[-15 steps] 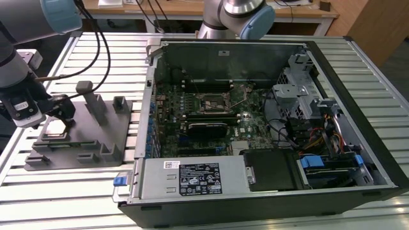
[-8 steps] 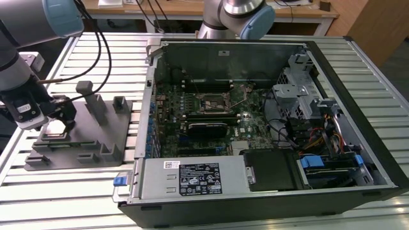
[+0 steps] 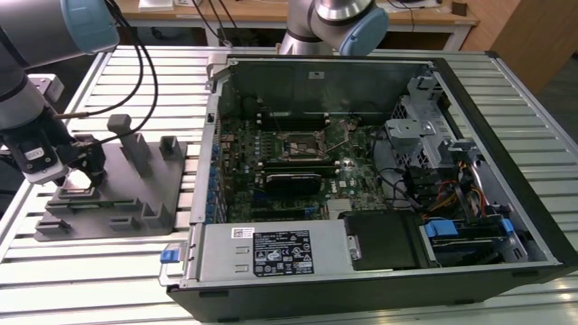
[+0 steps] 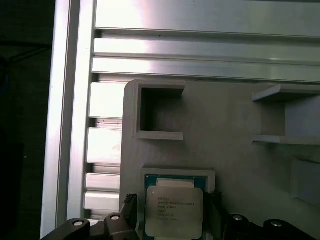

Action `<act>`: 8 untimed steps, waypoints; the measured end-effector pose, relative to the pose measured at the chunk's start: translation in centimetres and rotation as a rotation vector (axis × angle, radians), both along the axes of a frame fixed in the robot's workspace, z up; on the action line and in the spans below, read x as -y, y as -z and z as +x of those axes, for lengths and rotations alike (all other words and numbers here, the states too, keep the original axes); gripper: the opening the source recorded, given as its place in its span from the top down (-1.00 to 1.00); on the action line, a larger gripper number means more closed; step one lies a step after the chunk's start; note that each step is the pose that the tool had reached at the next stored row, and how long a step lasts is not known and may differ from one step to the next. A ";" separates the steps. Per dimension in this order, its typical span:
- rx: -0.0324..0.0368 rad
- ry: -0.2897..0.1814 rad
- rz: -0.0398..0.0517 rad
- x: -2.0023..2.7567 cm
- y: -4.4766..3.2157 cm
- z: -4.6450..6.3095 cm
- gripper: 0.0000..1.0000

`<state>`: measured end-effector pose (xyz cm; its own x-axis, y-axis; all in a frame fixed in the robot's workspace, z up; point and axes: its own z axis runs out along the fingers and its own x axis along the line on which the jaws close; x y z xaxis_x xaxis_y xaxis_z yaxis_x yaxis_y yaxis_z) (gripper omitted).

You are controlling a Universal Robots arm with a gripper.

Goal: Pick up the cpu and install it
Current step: 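Pick up the cpu and move it towards the insertion slot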

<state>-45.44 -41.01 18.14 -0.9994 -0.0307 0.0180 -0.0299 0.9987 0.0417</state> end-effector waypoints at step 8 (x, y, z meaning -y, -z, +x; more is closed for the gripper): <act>0.0000 0.016 -0.0008 0.00 -0.04 0.1 -0.31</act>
